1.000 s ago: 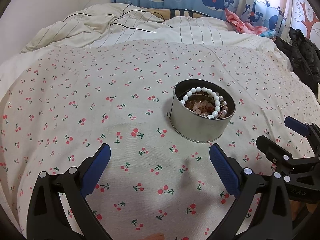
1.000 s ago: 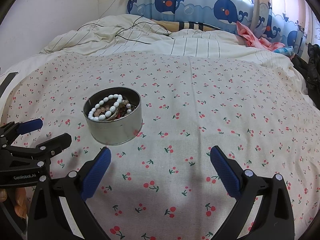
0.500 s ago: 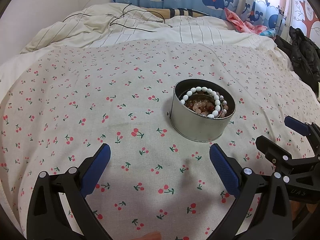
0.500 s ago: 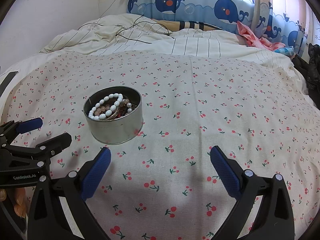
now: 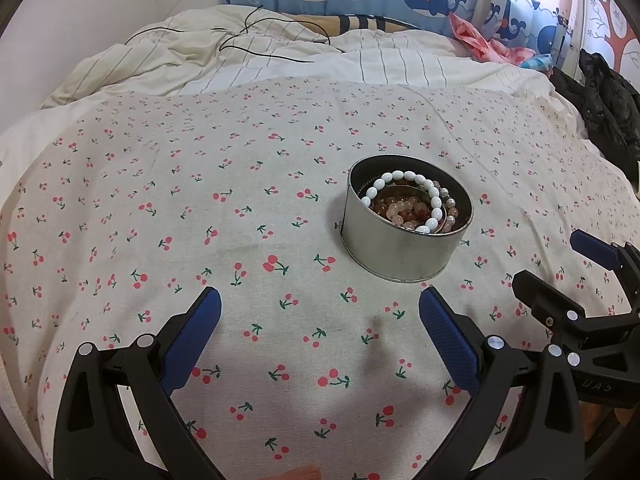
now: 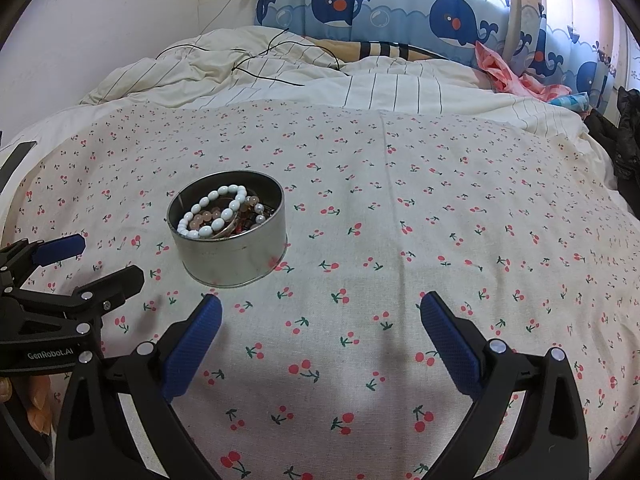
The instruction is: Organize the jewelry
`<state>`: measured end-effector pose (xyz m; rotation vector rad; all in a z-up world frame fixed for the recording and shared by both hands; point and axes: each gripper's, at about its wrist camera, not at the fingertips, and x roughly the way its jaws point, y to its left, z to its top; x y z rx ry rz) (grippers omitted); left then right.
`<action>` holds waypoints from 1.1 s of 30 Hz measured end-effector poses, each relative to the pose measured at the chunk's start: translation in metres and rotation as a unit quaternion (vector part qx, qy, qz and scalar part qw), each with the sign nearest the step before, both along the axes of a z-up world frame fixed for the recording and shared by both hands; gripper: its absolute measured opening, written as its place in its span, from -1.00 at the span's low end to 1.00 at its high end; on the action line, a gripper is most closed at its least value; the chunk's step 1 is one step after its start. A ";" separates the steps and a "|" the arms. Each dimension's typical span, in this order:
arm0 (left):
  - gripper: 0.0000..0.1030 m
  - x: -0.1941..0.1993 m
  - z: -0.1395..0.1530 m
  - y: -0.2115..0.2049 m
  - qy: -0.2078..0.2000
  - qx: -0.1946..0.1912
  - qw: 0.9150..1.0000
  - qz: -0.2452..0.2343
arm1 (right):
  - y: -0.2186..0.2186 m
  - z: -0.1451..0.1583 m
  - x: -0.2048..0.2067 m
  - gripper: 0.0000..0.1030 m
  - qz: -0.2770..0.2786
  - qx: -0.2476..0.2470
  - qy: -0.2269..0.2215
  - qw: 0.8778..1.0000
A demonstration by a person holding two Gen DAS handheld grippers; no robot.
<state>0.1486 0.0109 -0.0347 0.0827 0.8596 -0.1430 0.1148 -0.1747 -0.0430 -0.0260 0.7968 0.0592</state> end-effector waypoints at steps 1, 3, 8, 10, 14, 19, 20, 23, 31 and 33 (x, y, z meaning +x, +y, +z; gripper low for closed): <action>0.85 0.000 0.000 0.000 0.000 0.000 1.000 0.000 | 0.000 -0.001 -0.001 0.85 0.000 0.000 0.000 1.000; 0.85 0.000 0.000 0.000 0.000 0.000 1.000 0.000 | 0.000 0.000 0.000 0.85 0.000 0.000 0.000 1.000; 0.85 0.000 0.000 0.000 0.000 0.002 1.000 0.001 | 0.000 -0.001 0.000 0.85 0.000 0.000 0.001 1.000; 0.85 0.000 -0.001 -0.001 0.002 -0.001 1.000 0.000 | 0.001 -0.002 0.000 0.85 0.001 0.000 0.002 1.000; 0.85 0.002 -0.003 -0.002 0.009 0.002 1.000 0.000 | 0.001 -0.003 0.000 0.85 0.001 0.000 0.002 1.000; 0.85 0.002 -0.003 -0.003 0.010 0.000 1.000 -0.003 | 0.002 -0.004 -0.001 0.85 0.001 0.000 0.002 1.000; 0.85 0.001 -0.003 -0.001 0.009 -0.011 1.000 -0.007 | 0.001 -0.003 0.000 0.85 0.002 0.003 0.002 1.000; 0.83 -0.004 0.001 0.004 -0.002 -0.036 0.999 -0.024 | -0.004 -0.005 0.001 0.85 -0.005 0.016 0.006 1.000; 0.85 -0.004 0.004 0.003 -0.021 -0.006 1.000 -0.002 | -0.012 0.000 -0.002 0.85 -0.022 0.026 -0.007 0.999; 0.85 0.001 0.004 0.007 -0.011 -0.011 1.000 0.011 | -0.010 -0.001 -0.001 0.85 -0.019 0.022 -0.002 1.000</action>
